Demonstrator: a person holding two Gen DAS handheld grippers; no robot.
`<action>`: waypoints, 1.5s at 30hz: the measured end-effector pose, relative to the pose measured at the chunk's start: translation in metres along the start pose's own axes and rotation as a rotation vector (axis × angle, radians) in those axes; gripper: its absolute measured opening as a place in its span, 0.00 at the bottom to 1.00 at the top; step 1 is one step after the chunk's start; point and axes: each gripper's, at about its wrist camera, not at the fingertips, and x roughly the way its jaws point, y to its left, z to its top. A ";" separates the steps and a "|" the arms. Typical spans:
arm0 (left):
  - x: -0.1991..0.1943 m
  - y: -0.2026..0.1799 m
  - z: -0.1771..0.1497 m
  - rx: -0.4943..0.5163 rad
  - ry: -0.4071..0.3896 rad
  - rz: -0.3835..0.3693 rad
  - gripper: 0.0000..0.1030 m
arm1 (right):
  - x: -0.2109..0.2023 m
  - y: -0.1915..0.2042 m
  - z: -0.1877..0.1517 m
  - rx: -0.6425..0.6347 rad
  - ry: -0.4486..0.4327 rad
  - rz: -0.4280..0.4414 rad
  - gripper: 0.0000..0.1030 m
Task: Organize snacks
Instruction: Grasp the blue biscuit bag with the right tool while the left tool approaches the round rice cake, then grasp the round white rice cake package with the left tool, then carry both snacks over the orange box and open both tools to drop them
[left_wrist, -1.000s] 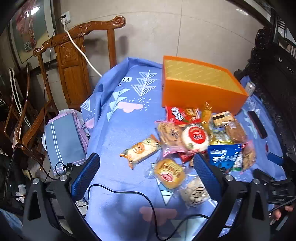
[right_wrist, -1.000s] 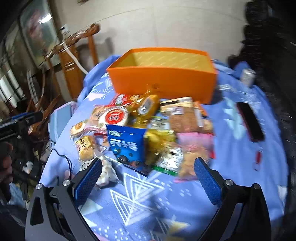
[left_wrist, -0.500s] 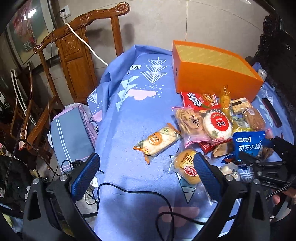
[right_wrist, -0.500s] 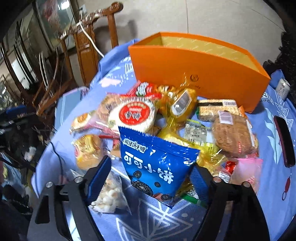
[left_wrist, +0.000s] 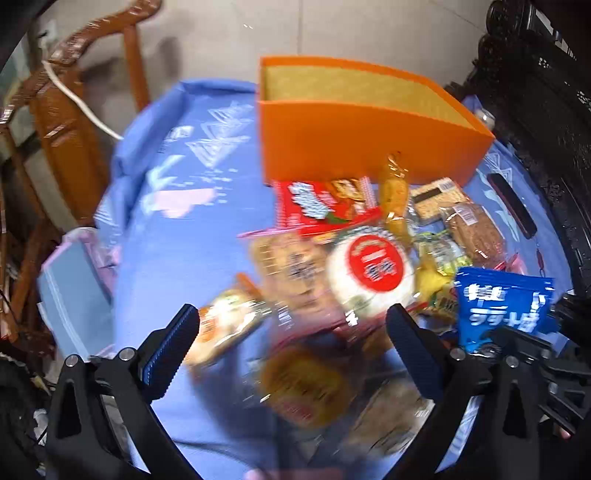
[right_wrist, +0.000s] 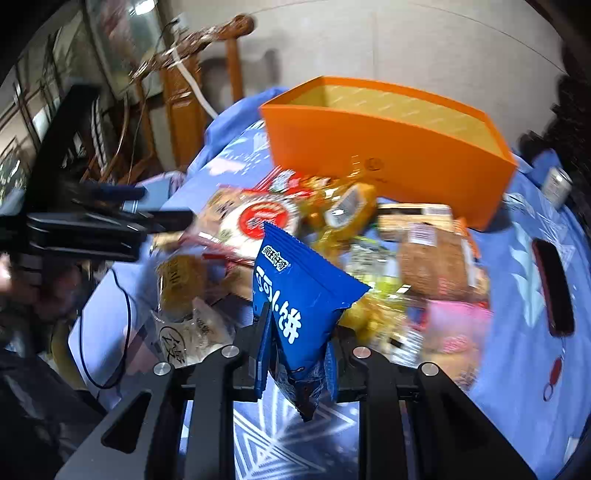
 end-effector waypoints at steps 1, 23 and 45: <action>0.006 -0.004 0.004 0.000 0.013 -0.013 0.96 | -0.004 -0.005 0.000 0.017 -0.005 -0.009 0.23; 0.065 -0.061 0.029 0.056 0.080 0.044 0.70 | -0.019 -0.048 -0.015 0.168 -0.078 0.008 0.24; -0.057 -0.013 0.088 -0.020 -0.196 -0.001 0.69 | -0.065 -0.073 0.057 0.220 -0.275 0.031 0.24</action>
